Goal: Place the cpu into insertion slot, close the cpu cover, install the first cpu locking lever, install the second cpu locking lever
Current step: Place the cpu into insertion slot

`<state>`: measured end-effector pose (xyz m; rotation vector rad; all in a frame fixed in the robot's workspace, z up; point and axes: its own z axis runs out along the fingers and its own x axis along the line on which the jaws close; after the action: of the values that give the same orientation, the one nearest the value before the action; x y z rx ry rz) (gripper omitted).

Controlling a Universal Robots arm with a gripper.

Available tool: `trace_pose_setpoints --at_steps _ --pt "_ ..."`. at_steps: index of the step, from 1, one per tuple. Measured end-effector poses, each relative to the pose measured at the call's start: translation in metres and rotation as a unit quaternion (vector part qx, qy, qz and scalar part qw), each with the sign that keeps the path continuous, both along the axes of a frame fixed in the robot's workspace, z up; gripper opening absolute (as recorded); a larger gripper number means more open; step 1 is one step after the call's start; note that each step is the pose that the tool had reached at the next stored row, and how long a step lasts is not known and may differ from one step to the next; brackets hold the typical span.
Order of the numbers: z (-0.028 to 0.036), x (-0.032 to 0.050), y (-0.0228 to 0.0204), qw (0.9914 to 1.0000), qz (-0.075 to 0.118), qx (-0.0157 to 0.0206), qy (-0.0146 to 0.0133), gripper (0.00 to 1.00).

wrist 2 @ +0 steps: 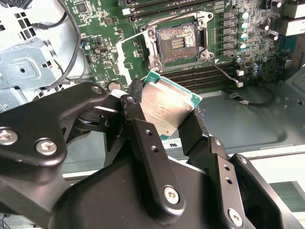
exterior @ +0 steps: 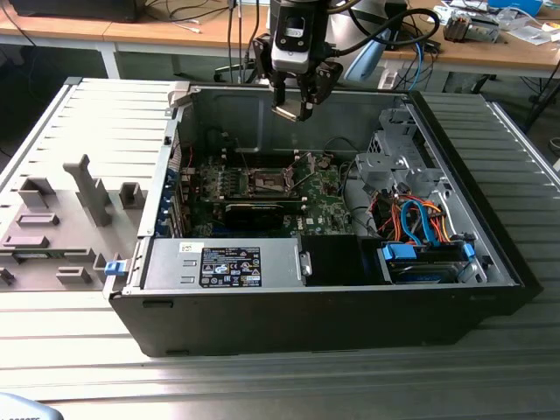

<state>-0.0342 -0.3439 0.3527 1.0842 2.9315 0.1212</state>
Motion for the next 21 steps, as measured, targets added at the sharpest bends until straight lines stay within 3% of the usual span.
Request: trace_pose_setpoints --at_steps 21 --pt "0.0 0.0 0.0 0.99986 -0.017 -0.0012 0.0 0.55"
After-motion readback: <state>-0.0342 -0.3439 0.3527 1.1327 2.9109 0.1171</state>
